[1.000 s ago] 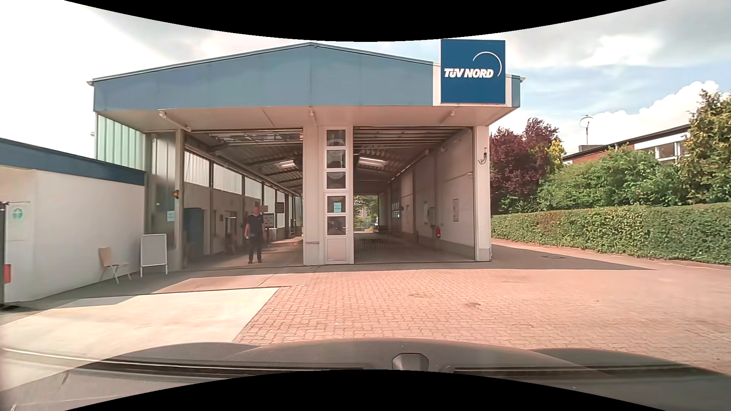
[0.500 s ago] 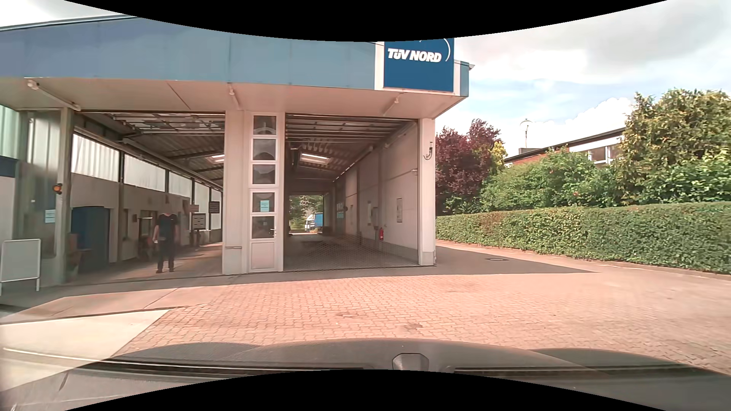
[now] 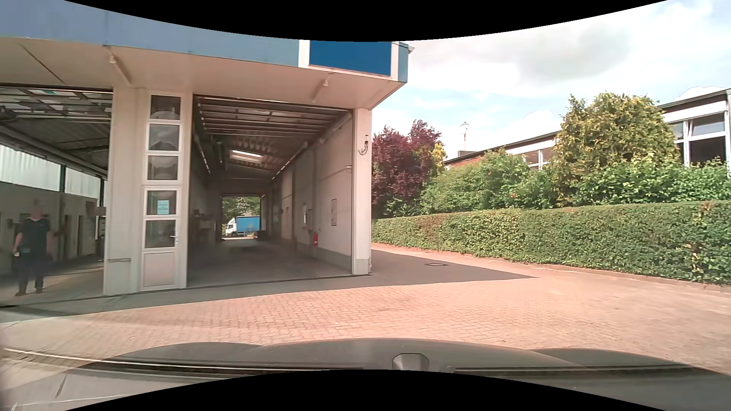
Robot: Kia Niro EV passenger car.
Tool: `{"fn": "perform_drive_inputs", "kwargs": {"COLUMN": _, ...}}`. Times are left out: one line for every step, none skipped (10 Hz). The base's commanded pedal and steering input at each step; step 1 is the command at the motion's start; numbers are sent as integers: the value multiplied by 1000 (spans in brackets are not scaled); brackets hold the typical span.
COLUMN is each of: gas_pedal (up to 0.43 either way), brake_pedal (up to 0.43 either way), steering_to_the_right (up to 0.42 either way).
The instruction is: Follow the waypoints while adhering to traffic rules and regulations
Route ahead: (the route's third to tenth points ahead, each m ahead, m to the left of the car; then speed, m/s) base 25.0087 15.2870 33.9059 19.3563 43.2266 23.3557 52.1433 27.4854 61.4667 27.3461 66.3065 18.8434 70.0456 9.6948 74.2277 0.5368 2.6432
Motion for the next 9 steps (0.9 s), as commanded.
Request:
{"fn": "perform_drive_inputs", "kwargs": {"gas_pedal": 0, "brake_pedal": 0, "steering_to_the_right": 524}}
{"fn": "perform_drive_inputs", "kwargs": {"gas_pedal": 0, "brake_pedal": 0, "steering_to_the_right": 518}}
{"fn": "perform_drive_inputs", "kwargs": {"gas_pedal": 0, "brake_pedal": 0, "steering_to_the_right": 499}}
{"fn": "perform_drive_inputs", "kwargs": {"gas_pedal": 0, "brake_pedal": 0, "steering_to_the_right": 470}}
{"fn": "perform_drive_inputs", "kwargs": {"gas_pedal": 0, "brake_pedal": 0, "steering_to_the_right": 443}}
{"fn": "perform_drive_inputs", "kwargs": {"gas_pedal": 0, "brake_pedal": 0, "steering_to_the_right": 403}}
{"fn": "perform_drive_inputs", "kwargs": {"gas_pedal": 0, "brake_pedal": 0, "steering_to_the_right": 372}}
{"fn": "perform_drive_inputs", "kwargs": {"gas_pedal": 0, "brake_pedal": 0, "steering_to_the_right": 345}}
{"fn": "perform_drive_inputs", "kwargs": {"gas_pedal": 0, "brake_pedal": 0, "steering_to_the_right": 318}}
